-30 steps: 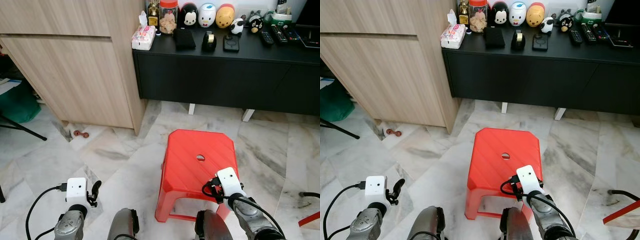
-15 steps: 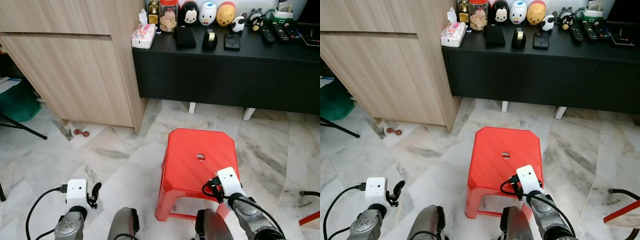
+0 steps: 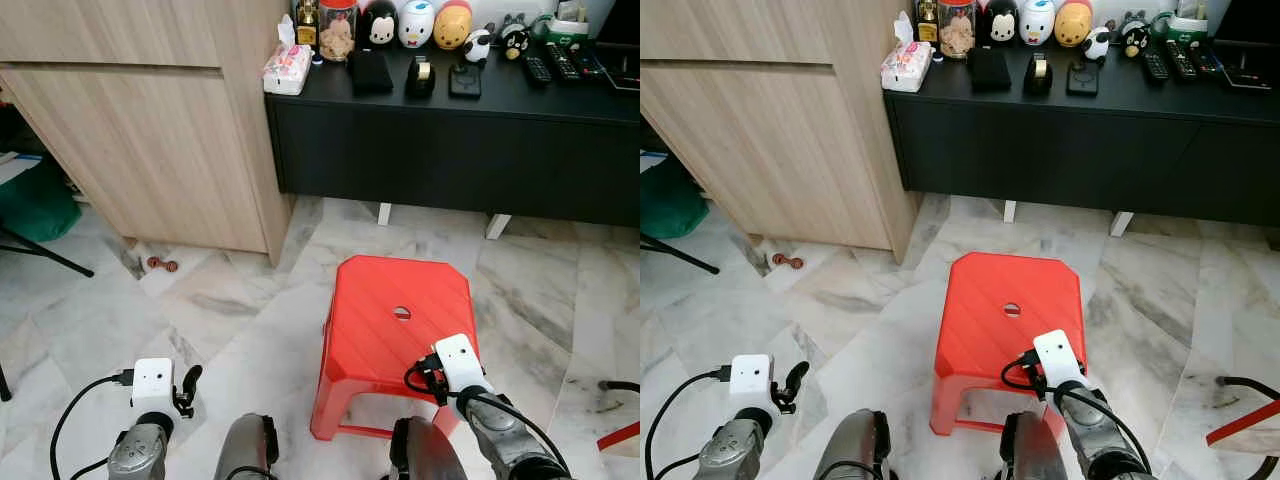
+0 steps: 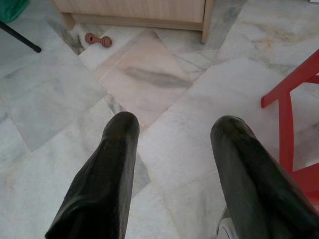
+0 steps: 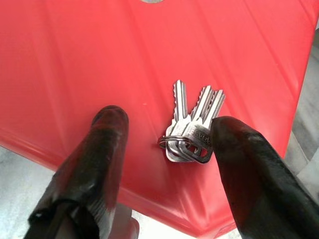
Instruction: Hang keys on a hook
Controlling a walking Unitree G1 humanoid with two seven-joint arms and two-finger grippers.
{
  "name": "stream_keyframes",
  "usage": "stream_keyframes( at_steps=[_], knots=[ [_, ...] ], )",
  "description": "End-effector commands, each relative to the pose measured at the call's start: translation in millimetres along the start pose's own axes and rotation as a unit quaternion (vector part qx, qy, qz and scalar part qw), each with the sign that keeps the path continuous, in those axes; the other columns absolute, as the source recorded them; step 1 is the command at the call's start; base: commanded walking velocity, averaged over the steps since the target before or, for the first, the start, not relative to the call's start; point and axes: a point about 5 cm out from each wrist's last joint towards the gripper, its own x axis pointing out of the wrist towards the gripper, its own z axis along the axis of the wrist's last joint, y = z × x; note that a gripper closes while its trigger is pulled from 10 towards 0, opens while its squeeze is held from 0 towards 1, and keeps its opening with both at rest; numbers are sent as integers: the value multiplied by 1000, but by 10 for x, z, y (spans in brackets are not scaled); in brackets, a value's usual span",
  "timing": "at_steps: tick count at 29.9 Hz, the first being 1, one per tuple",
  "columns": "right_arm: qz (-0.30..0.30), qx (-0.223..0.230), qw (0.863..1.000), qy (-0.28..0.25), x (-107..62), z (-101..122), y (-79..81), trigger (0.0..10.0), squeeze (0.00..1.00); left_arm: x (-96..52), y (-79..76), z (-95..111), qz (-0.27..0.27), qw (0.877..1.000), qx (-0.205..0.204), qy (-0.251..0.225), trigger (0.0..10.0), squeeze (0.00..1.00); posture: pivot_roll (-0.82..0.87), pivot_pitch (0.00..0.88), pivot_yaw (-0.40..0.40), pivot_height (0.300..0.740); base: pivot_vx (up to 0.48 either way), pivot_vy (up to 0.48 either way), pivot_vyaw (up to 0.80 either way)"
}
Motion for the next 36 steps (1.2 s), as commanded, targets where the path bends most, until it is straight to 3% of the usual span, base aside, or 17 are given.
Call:
stream_keyframes(
  at_steps=[1,5,7,9,26,28,29,30,31,32,33,36],
  knots=[
    [-5,4,1000,27,-31,-128,-23,0,0,-54,44,-101,-1,1000,15,22,10000,0,166,160,12,611,0,0,0],
    [-7,4,1000,29,-33,-135,-29,510,0,-51,45,-96,-1,1000,15,21,10000,0,167,160,14,611,0,0,0],
    [-9,4,999,30,-35,-139,-38,4392,0,-51,44,-96,-1,1000,15,21,10000,0,167,160,15,611,0,0,0],
    [-13,4,999,32,-37,-144,-51,10000,0,-50,43,-96,-1,1000,16,21,10000,0,168,159,15,611,0,0,0],
    [-26,5,999,34,-41,-146,-100,10000,0,-58,51,-106,-4,999,24,22,10000,0,173,159,15,611,0,0,0],
    [-27,6,999,31,-38,-130,-106,9451,0,-61,54,-112,-5,999,27,24,10000,0,176,160,16,611,0,0,0],
    [-27,6,999,30,-39,-129,-106,7490,0,-62,55,-115,-5,999,28,25,10000,0,176,160,15,611,0,0,0],
    [-27,7,999,29,-39,-127,-106,4431,0,-63,57,-117,-5,999,28,25,10000,0,176,160,16,611,0,0,0],
    [-27,7,999,28,-39,-127,-106,4431,0,-64,58,-118,-5,999,28,26,10000,0,176,160,16,611,0,0,0],
    [-27,7,999,28,-39,-127,-106,3255,0,-65,60,-122,-5,999,29,27,10000,0,176,161,17,611,0,0,0],
    [-28,8,999,27,-39,-126,-105,2745,0,-69,63,-129,-4,999,29,28,10000,0,175,160,17,611,0,0,0],
    [-28,8,999,26,-38,-123,-105,2902,0,-72,66,-137,-5,999,30,30,10000,0,175,160,17,611,0,0,0]
  ],
)
